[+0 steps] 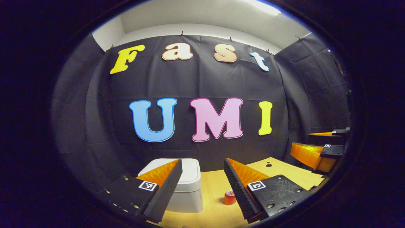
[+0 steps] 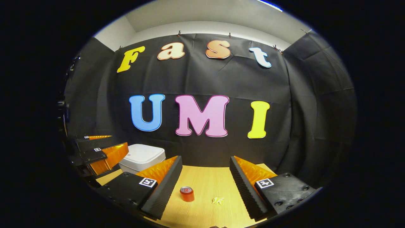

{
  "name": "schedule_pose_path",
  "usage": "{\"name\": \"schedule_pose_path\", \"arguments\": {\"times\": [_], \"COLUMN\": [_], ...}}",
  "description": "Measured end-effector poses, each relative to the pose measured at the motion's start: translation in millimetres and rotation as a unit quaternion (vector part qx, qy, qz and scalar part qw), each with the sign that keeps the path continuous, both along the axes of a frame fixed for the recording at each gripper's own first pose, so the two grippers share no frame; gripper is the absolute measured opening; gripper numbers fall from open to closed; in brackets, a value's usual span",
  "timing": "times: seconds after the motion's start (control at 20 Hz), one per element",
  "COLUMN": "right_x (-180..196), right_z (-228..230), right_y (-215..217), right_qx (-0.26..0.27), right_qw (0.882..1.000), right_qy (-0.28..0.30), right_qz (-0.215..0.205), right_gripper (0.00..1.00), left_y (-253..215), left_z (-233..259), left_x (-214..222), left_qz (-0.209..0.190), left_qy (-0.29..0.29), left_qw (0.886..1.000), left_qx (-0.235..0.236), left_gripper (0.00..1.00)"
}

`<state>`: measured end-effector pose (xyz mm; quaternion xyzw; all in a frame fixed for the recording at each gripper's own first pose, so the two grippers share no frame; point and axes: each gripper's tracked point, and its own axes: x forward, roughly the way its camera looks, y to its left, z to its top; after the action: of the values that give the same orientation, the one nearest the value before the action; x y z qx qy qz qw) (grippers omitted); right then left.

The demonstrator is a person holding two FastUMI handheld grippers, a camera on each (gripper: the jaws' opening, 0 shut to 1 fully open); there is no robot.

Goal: Press the lid of the desktop garbage bin to open it, pick up the crumpled paper on the desktop and throw it into the bin, then pick up the pop can on the desktop and drop it into the bin, and finally close the garbage bin lid.

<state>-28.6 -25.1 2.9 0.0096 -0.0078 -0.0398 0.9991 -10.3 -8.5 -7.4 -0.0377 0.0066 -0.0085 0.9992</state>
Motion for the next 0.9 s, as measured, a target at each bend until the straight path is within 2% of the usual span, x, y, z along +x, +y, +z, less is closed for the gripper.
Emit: {"name": "schedule_pose_path", "arguments": {"times": [0.15,0.35,0.55,0.6,0.65,0.75,0.9], "right_x": [-2,-1,4,5,6,8,13], "right_z": [4,2,3,4,4,2,-1], "right_y": [-2,3,16,17,19,23,26], "right_qx": [0.004,0.008,0.001,0.000,-0.001,-0.002,0.000], "right_qw": [1.000,1.000,1.000,1.000,1.000,1.000,0.999], "right_qy": [-0.009,-0.006,-0.005,-0.006,-0.005,-0.003,0.003], "right_qz": [-0.005,0.002,0.019,0.022,0.025,0.030,0.035], "right_gripper": [0.97,0.98,0.97,1.00,0.97,1.00,0.98], "left_y": [3,11,19,22,23,25,30], "left_z": [2,-7,-4,-3,-3,-3,-8], "left_x": [-4,-9,-12,-10,-10,-10,-3], "left_qz": [0.001,0.010,0.022,0.024,0.026,0.026,0.028], "left_qy": [0.002,0.020,0.012,0.011,0.010,0.004,0.009], "left_qw": [1.000,1.000,0.999,0.999,0.999,1.000,0.999], "left_qx": [-0.026,-0.008,-0.020,-0.019,-0.016,-0.013,-0.019], "left_gripper": [0.88,0.88,0.89,0.89,0.89,0.89,0.89]}}
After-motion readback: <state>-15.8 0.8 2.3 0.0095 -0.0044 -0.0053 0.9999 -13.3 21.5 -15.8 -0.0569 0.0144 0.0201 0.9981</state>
